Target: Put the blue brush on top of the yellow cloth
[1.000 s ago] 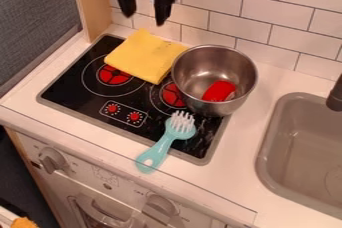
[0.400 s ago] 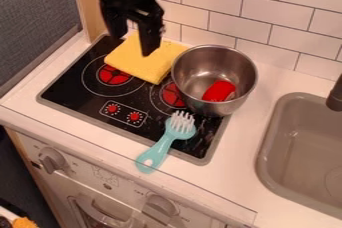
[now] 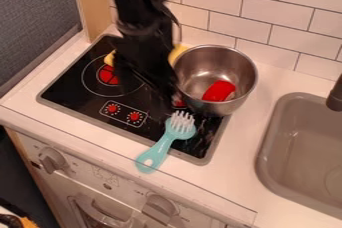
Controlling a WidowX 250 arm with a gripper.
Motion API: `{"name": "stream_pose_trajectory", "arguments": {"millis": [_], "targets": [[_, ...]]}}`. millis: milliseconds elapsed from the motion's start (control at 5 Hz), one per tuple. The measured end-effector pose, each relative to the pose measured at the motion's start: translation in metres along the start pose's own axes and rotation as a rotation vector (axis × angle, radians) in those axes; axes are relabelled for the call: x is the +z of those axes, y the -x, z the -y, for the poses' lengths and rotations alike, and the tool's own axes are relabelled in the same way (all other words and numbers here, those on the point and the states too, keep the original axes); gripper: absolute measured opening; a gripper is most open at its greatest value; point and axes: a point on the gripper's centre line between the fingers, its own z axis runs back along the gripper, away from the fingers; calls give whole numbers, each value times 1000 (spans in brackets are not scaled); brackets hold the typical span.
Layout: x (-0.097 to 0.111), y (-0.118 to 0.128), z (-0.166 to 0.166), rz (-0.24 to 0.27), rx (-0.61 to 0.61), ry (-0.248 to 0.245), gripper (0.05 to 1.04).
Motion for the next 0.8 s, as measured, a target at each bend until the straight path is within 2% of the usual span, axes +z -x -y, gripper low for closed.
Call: {"name": "stream_pose_trajectory", "arguments": {"millis": [200,400,800], "targets": [[-31,-6,32,-37,-80,14,998],[-50,-12,45,-41,-63,21,999],[-58,-28,39,-29,25,-39,1000]]}}
